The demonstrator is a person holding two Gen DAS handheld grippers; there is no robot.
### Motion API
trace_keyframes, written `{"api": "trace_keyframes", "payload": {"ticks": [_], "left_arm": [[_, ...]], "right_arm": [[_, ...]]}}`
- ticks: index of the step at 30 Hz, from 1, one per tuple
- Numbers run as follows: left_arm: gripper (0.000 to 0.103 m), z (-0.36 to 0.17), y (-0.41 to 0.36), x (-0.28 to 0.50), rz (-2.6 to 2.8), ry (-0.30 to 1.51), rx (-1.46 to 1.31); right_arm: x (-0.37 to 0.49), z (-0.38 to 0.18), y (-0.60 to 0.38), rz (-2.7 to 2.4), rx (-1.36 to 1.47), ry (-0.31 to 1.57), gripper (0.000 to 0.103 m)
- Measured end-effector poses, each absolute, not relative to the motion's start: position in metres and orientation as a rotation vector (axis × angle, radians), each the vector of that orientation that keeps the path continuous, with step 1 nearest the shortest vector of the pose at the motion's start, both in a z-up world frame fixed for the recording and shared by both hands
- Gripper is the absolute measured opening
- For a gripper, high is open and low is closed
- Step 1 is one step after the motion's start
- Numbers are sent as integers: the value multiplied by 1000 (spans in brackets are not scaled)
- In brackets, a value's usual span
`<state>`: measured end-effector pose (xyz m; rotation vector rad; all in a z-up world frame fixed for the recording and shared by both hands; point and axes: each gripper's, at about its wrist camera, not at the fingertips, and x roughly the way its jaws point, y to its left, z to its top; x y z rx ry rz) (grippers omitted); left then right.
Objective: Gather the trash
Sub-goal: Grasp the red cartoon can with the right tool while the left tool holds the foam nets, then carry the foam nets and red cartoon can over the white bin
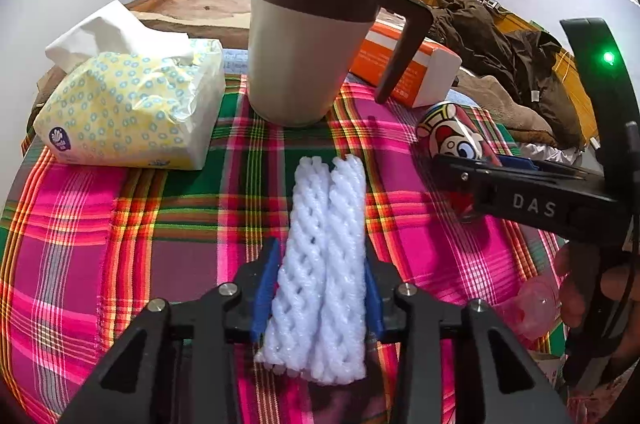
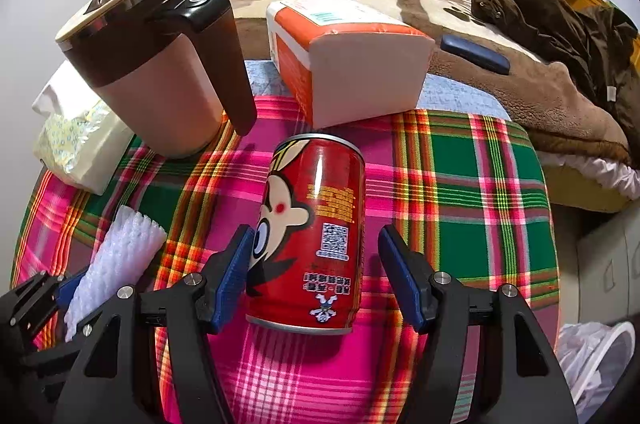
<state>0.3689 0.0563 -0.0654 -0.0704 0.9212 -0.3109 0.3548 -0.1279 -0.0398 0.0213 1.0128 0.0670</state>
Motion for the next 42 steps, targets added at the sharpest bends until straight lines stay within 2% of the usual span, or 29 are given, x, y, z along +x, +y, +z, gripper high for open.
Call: {"api": "trace_keyframes", "payload": {"ticks": [2, 3, 4, 11, 20, 42], "left_arm": [[37, -65, 54, 369, -312, 921, -71], [37, -65, 54, 369, -313, 922, -72], [36, -65, 53, 369, -313, 923, -74], [34, -61, 51, 361, -319, 913, -75], [33, -42, 45, 337, -318, 873, -87], [33, 32, -38, 235, -441, 706, 20]], "right_arm": [[353, -37, -128, 71, 8, 991, 65], [351, -37, -128, 71, 5, 981, 58], [349, -36, -129, 77, 9, 969, 55], [332, -34, -126, 97, -49, 932, 55], [305, -20, -142, 128, 10, 876, 55], [201, 33, -219, 93, 96, 722, 55]]}}
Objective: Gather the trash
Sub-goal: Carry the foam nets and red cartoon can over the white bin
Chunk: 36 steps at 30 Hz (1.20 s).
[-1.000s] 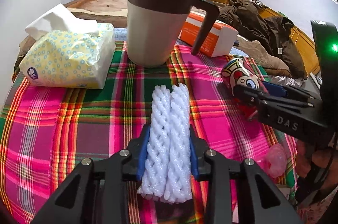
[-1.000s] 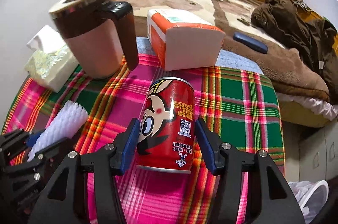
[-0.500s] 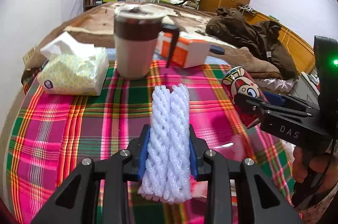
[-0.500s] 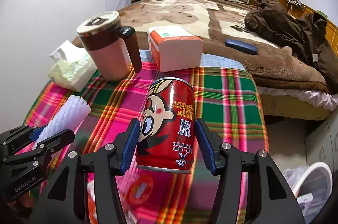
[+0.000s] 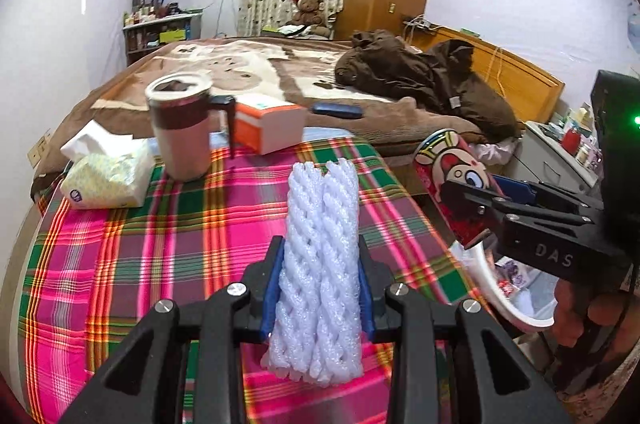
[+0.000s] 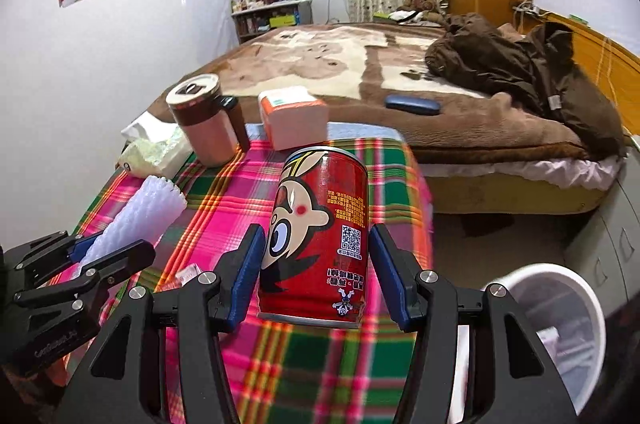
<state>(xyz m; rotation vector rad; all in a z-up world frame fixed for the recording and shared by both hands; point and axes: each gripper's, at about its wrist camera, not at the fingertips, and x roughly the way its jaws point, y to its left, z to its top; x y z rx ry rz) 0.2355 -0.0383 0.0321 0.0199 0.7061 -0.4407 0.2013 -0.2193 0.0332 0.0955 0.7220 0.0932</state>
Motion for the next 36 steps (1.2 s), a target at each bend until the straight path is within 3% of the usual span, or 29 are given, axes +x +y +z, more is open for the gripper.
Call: {"api": "trace_keyframes", "payload": {"ticks": [30, 33, 36], "left_arm": [[33, 23, -225, 165, -749, 750, 126], [33, 14, -239, 170, -760, 779, 110], [34, 5, -249, 168, -791, 801, 110]], "right_arm": [[96, 24, -359, -165, 222, 677, 55], [95, 14, -368, -200, 216, 696, 48], [91, 5, -375, -220, 219, 715, 48]]}}
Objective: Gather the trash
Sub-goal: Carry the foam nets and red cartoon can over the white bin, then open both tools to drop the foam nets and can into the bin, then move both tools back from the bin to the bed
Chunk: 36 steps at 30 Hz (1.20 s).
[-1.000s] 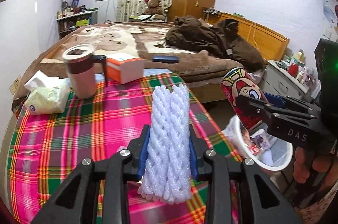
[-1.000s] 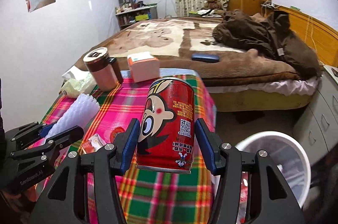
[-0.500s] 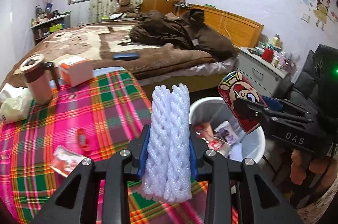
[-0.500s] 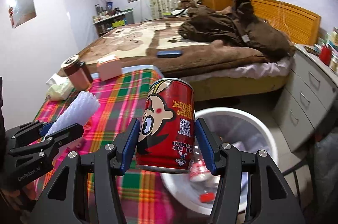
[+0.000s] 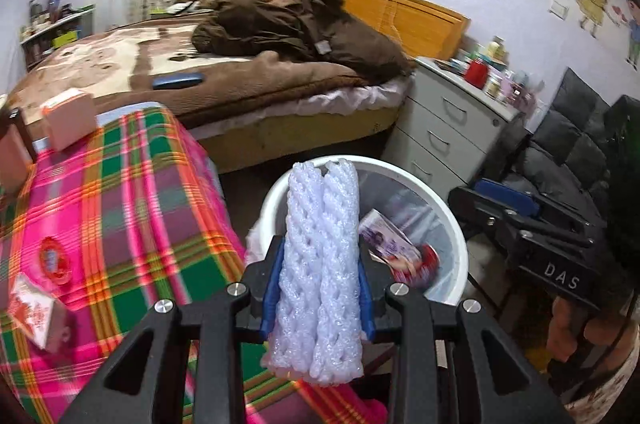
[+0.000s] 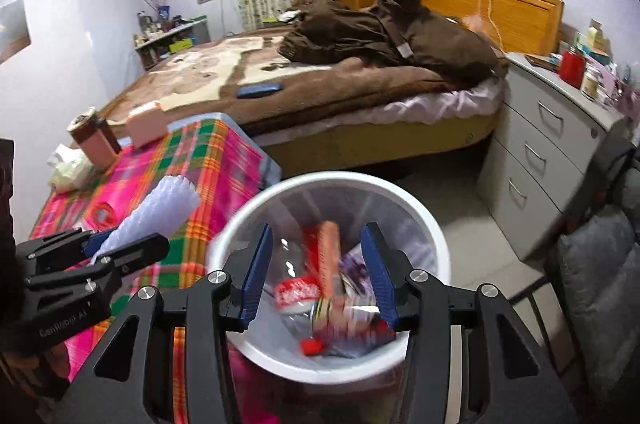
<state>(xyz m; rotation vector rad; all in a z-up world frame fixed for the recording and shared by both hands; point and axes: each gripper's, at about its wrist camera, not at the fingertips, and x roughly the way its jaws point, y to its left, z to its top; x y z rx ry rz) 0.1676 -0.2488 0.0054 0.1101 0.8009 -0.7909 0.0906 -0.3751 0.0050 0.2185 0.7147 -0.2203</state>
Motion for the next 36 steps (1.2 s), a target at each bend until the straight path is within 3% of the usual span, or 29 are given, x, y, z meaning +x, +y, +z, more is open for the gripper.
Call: {"api": "trace_keyframes", "payload": {"ticks": [11, 13, 14, 15, 36], "left_arm": [[37, -31, -310, 174, -790, 910, 217], [50, -32, -315, 174, -798, 911, 217], [62, -32, -317, 173, -809, 904, 220], [65, -31, -318, 171, -815, 892, 224], [68, -4, -271, 165, -757, 819, 151]], "right_arm": [[87, -21, -405, -265, 284, 777, 48], [86, -22, -408, -276, 290, 779, 48], [85, -23, -411, -284, 296, 781, 48], [84, -23, -413, -288, 303, 779, 48], [80, -17, -405, -268, 313, 739, 57]]}}
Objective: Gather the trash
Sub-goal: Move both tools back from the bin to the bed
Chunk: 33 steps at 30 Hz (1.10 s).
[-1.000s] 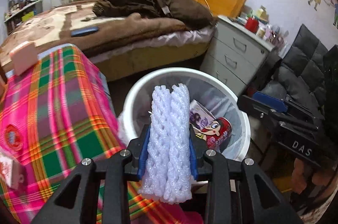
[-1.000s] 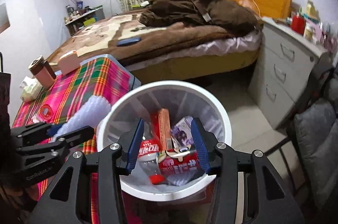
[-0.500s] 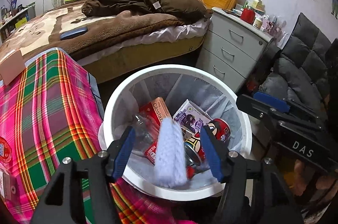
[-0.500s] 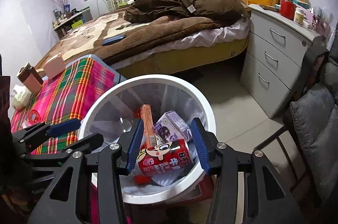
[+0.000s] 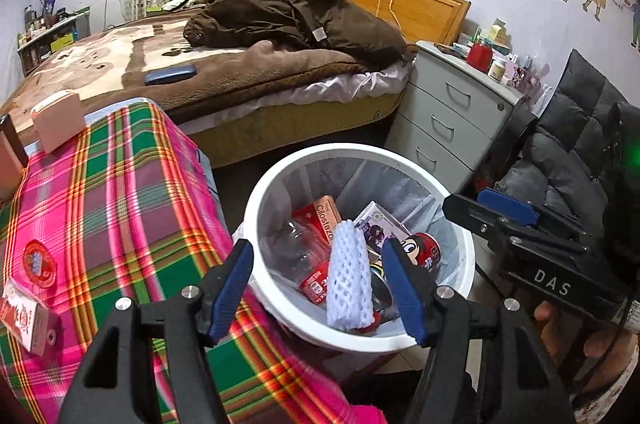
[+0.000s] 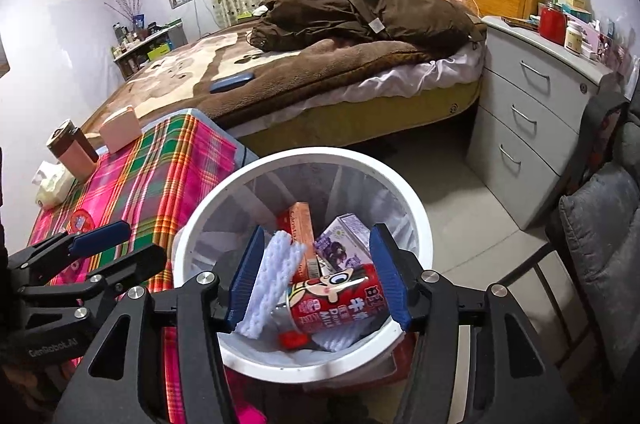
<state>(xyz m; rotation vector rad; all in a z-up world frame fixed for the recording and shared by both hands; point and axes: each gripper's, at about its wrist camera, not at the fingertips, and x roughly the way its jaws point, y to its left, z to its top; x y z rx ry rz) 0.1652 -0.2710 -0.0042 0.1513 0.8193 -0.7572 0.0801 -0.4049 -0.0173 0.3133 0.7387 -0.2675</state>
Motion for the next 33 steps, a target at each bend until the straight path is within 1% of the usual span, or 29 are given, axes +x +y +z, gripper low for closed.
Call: {"api": "trace_keyframes", "payload": {"ticks": [12, 18, 20, 22, 29, 33], "left_arm": [[69, 5, -224, 161, -691, 778, 87], [69, 9, -189, 161, -625, 747, 52], [70, 11, -173, 160, -563, 708, 70], [74, 12, -158, 161, -528, 693, 66], [76, -7, -94, 184, -336, 723, 1], [77, -18, -73, 191, -284, 735, -6]], "right_arm": [[83, -10, -385, -219, 300, 712, 61], [88, -6, -369, -153, 292, 675, 62], [93, -5, -361, -125, 284, 667, 62], [99, -4, -350, -82, 270, 658, 63], [122, -7, -317, 46, 256, 650, 64], [139, -8, -297, 112, 245, 655, 64]]}}
